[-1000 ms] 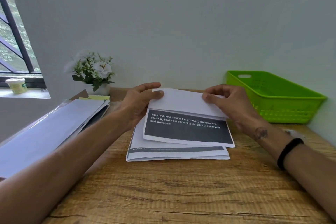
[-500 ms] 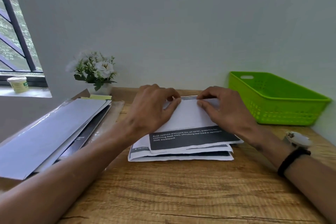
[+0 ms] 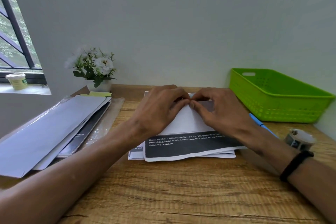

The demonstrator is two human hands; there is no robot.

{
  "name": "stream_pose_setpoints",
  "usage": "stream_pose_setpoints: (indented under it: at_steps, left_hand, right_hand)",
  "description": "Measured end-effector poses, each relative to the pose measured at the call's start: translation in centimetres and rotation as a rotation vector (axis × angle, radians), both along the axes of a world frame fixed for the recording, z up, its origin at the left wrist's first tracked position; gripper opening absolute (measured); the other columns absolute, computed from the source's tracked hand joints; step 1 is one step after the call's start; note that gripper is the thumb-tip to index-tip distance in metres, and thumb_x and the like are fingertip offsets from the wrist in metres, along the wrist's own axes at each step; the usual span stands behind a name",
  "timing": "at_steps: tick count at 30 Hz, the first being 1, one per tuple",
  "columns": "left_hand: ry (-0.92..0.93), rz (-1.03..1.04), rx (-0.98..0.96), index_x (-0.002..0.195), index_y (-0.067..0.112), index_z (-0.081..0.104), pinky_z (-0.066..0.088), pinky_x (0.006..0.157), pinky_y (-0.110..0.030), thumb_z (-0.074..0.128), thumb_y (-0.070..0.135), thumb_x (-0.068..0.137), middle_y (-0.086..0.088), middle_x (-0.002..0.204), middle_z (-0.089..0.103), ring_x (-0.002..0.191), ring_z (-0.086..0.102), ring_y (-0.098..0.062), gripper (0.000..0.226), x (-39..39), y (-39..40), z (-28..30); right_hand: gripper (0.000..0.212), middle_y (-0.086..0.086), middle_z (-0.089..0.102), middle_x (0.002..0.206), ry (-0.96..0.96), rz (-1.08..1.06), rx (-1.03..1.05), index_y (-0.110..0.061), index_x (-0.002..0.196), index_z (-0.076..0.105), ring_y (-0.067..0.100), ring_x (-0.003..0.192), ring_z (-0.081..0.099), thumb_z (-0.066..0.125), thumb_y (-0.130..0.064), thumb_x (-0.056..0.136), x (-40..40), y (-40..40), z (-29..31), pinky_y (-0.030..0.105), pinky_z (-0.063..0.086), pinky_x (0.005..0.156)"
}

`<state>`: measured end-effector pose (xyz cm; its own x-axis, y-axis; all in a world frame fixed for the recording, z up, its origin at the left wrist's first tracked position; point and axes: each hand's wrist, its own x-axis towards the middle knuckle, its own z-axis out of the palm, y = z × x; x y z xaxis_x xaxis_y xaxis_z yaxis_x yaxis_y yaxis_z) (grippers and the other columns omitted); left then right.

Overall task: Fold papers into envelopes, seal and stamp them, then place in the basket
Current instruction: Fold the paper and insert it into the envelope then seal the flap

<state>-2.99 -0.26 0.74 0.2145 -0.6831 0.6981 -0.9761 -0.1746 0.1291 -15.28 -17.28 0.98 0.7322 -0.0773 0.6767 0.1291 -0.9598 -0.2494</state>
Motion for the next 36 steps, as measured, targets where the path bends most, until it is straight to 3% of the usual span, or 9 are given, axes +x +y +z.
stream_pose_setpoints:
  at_steps: [7,15,19,30,33,36]
  left_hand:
    - [0.048,0.066,0.054,0.108,0.023,0.074,0.055,0.079,-0.041,0.058,0.035,0.105,0.009,0.098,0.071,0.087,0.064,-0.012,0.02,1.0,0.2,0.1]
    - [0.061,0.145,0.044,0.104,0.017,0.074,0.045,0.074,-0.03,0.06,0.026,0.105,0.007,0.094,0.067,0.084,0.06,-0.015,0.017,3.3,1.3,1.1]
    - [0.08,0.158,0.038,0.104,0.014,0.073,0.034,0.068,-0.016,0.06,0.023,0.105,0.007,0.092,0.064,0.081,0.054,-0.011,0.015,3.9,1.7,1.2]
    - [0.008,0.223,-0.075,0.107,0.022,0.059,0.054,0.076,-0.051,0.044,0.034,0.109,0.002,0.103,0.062,0.087,0.06,-0.023,0.019,5.7,3.0,1.7]
    - [0.005,0.225,-0.108,0.109,0.021,0.055,0.054,0.074,-0.051,0.042,0.035,0.11,0.001,0.103,0.062,0.086,0.06,-0.025,0.019,5.8,3.2,1.6]
    - [0.038,0.22,-0.149,0.109,0.018,0.052,0.051,0.07,-0.048,0.041,0.032,0.111,0.0,0.098,0.062,0.082,0.059,-0.025,0.017,5.6,3.0,1.4]
  right_hand:
    - [0.017,-0.005,0.076,0.092,0.003,-0.059,-0.08,-0.021,0.096,0.074,0.016,0.084,0.068,0.064,-0.035,0.095,0.5,-0.2,-0.2,0.045,0.056,0.081]
    - [0.022,-0.007,0.075,0.093,-0.064,-0.172,-0.026,-0.025,0.096,0.071,0.019,0.088,0.07,0.056,-0.04,0.094,0.4,-1.4,0.0,0.05,0.055,0.084]
    - [0.02,-0.008,0.074,0.092,-0.091,-0.203,-0.02,-0.025,0.096,0.07,0.019,0.087,0.069,0.057,-0.04,0.096,0.4,-1.9,0.1,0.051,0.054,0.084]
    - [0.013,-0.005,0.074,0.087,-0.14,-0.214,0.014,-0.018,0.093,0.072,0.018,0.079,0.068,0.063,-0.028,0.097,0.2,-3.8,0.6,0.045,0.056,0.077]
    - [0.011,-0.009,0.071,0.082,-0.154,-0.193,0.151,-0.016,0.092,0.074,0.011,0.074,0.066,0.067,-0.023,0.097,0.1,-3.9,0.9,0.032,0.055,0.075]
    - [0.011,-0.002,0.076,0.084,-0.125,-0.099,0.507,-0.013,0.09,0.075,0.008,0.073,0.067,0.076,-0.024,0.093,0.1,-3.9,1.0,0.024,0.055,0.073]
